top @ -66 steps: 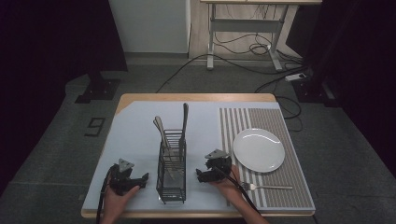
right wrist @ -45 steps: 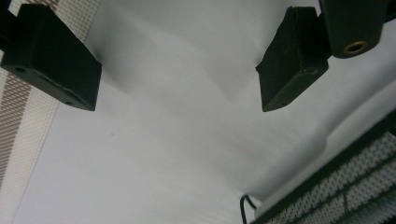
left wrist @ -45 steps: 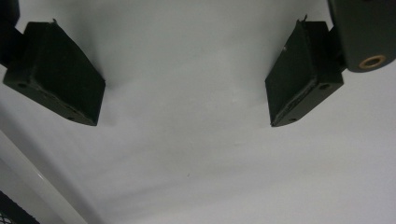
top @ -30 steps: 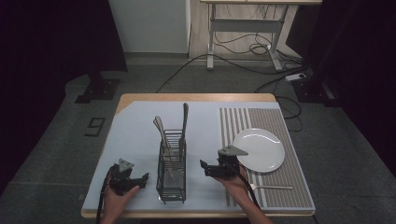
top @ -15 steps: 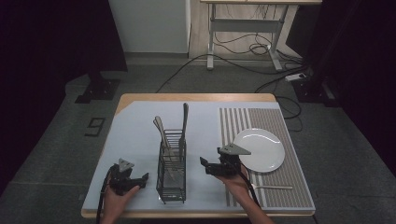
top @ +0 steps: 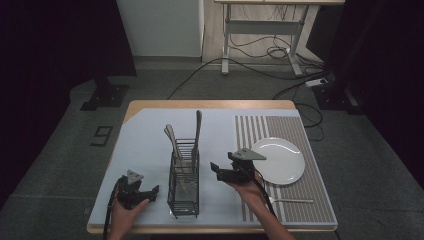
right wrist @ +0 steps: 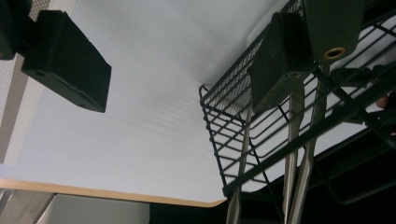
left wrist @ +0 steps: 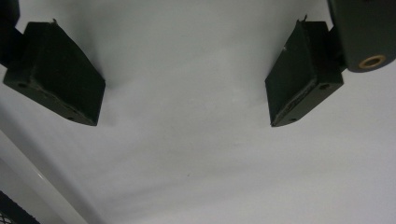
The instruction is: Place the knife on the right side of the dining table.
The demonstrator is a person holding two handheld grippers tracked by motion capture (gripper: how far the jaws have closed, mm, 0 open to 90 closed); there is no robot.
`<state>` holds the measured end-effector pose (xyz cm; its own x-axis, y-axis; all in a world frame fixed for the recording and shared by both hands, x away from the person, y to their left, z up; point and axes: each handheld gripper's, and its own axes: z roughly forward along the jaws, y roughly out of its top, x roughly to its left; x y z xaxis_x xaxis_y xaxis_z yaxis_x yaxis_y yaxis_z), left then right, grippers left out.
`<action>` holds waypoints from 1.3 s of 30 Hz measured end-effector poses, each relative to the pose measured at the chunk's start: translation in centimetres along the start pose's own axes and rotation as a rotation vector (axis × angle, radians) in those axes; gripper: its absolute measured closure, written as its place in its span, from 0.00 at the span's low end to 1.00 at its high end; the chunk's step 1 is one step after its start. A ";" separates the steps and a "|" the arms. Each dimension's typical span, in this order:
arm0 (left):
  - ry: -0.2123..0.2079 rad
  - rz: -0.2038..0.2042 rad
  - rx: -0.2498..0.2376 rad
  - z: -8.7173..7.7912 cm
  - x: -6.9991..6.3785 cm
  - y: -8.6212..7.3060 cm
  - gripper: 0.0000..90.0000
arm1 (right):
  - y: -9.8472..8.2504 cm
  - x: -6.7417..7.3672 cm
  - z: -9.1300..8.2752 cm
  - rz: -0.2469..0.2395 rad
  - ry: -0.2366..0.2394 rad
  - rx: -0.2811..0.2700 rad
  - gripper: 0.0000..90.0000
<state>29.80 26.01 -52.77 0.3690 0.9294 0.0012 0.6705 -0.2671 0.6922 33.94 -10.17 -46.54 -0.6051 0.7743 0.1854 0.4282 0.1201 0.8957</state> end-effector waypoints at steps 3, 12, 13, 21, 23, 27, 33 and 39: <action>0.000 0.000 0.001 0.0 0.0 0.0 0.13 | 0.6 0.0 0.2 -0.005 -0.001 -0.004 0.23; 0.001 0.000 0.000 0.0 0.0 0.0 0.13 | 2.6 0.6 0.9 -0.044 0.011 -0.022 0.29; 0.001 0.000 0.000 0.0 0.0 0.0 0.13 | 2.6 0.6 0.9 -0.044 0.011 -0.022 0.29; 0.001 0.000 0.000 0.0 0.0 0.0 0.13 | 3.3 1.1 1.9 -0.052 0.035 -0.024 0.31; 0.001 0.000 -0.001 0.0 0.0 0.0 0.13 | 3.7 0.9 2.0 -0.051 0.049 -0.025 0.31; 0.001 0.001 0.000 0.0 0.0 0.0 0.13 | 4.3 0.9 2.0 -0.070 0.052 -0.034 0.31; 0.002 0.001 -0.001 0.0 0.0 0.0 0.13 | 4.7 1.1 2.3 -0.077 0.060 -0.025 0.35; 0.001 0.002 0.000 0.0 0.0 0.0 0.13 | 5.0 1.1 2.7 -0.063 0.071 -0.032 0.37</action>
<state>29.79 26.02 -52.77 0.3693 0.9293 0.0031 0.6700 -0.2686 0.6921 37.20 -7.07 -42.92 -0.6768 0.7195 0.1553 0.3667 0.1466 0.9187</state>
